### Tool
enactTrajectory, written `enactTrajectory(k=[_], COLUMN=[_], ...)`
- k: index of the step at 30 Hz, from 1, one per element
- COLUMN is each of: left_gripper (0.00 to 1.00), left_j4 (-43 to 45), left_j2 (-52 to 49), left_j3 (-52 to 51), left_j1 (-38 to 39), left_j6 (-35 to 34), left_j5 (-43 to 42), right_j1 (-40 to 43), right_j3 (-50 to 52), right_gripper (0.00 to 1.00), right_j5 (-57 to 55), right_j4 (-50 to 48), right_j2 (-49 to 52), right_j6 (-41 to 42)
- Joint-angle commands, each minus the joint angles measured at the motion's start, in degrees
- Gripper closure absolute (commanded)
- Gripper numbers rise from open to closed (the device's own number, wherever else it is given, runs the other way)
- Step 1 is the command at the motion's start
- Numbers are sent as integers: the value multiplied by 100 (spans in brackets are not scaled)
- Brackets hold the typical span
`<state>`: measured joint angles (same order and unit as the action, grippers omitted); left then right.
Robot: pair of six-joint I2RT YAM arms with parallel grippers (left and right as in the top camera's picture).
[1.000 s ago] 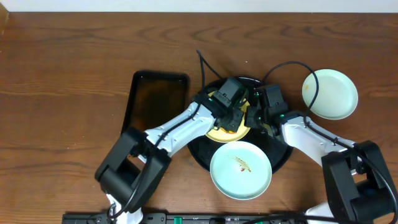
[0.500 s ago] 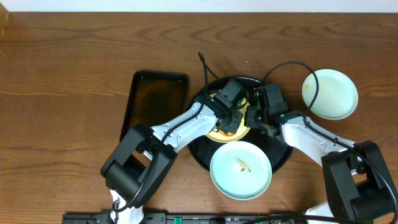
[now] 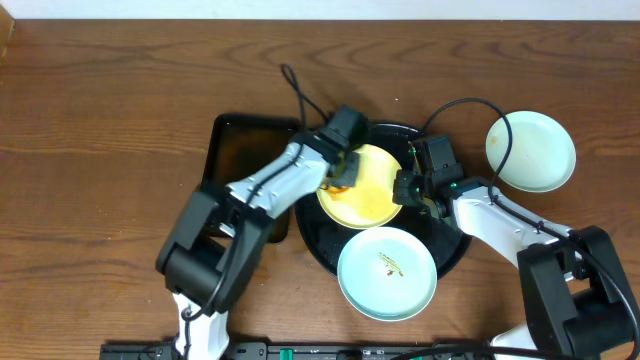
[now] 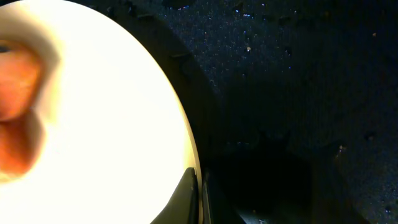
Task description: Clean dirty plates on tray and stack at the side
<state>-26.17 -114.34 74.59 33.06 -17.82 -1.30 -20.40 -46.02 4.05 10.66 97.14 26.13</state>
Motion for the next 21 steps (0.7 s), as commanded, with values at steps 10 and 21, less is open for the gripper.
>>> enactTrajectory(k=[10, 21], left_gripper=[93, 93], left_j4=[-892, -1152], left_j2=[1204, 2218], left_j3=[-83, -85], left_j1=[37, -363], left_j6=[33, 31], left_j5=[-457, 437], right_j1=[13, 61], right_j3=[-42, -50], right_gripper=[99, 99], right_j5=[-566, -774], right_j4=[96, -258], right_j2=[74, 57], right_j6=[26, 57])
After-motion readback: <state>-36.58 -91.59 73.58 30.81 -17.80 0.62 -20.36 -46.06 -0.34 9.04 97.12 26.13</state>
